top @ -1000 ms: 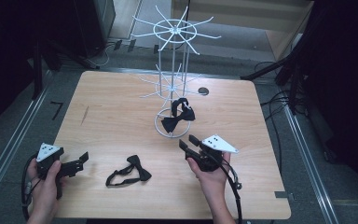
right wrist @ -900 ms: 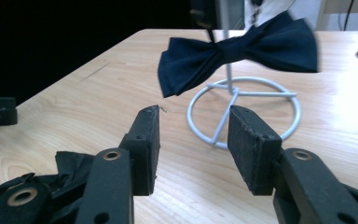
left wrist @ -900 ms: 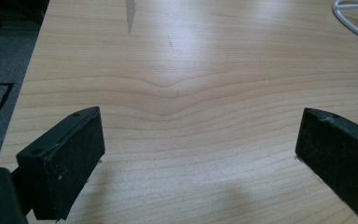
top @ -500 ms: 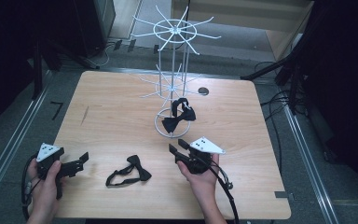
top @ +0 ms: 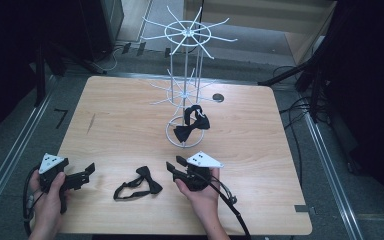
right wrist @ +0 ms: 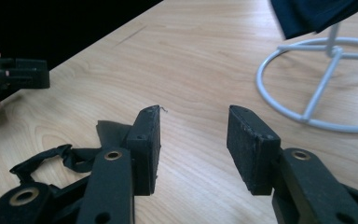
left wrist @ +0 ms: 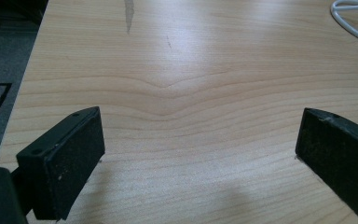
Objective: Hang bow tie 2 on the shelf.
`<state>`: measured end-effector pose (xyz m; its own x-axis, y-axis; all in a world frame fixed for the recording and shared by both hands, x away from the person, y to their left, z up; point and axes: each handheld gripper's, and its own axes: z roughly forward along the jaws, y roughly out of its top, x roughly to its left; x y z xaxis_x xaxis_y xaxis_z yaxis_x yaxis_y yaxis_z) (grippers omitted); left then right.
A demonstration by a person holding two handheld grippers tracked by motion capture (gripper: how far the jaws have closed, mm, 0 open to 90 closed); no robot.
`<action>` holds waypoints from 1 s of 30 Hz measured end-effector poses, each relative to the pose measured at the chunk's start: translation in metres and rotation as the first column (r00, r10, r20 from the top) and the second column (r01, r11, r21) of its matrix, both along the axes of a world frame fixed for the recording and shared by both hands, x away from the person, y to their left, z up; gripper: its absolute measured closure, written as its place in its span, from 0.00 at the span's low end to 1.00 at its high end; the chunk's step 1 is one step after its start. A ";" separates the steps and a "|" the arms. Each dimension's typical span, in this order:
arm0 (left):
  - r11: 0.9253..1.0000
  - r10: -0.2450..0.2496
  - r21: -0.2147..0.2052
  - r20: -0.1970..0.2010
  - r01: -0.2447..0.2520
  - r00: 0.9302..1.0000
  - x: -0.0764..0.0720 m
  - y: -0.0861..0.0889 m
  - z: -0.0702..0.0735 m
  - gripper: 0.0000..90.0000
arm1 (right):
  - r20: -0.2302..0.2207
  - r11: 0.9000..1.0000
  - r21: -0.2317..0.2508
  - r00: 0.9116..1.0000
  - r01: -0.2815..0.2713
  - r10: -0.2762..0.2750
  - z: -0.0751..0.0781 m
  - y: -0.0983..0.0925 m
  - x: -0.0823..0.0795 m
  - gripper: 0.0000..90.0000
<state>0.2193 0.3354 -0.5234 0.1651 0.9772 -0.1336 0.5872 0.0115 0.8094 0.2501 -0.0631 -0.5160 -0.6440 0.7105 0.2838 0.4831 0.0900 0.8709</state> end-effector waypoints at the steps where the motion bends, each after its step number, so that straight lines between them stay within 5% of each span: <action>1: 1.000 0.000 0.000 0.000 0.000 1.000 0.000 0.000 0.000 0.02 | 0.000 1.000 0.000 1.000 0.000 0.000 0.000 0.000 0.000 0.62; 18: 1.000 0.002 0.001 0.000 -0.002 1.000 0.000 0.000 0.000 0.02 | -0.039 0.995 -0.044 0.996 -0.087 0.085 -0.011 0.029 -0.007 0.61; 30: 1.000 0.001 -0.002 0.000 -0.001 1.000 0.000 0.000 0.000 0.02 | -0.092 0.984 -0.075 0.983 -0.163 0.156 -0.020 0.054 -0.011 0.61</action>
<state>0.2194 0.3355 -0.5234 0.1639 0.9771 -0.1358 0.5870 0.0140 0.8095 0.2387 -0.0095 -0.5360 -0.7267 0.6238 0.2877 0.5290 0.2411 0.8136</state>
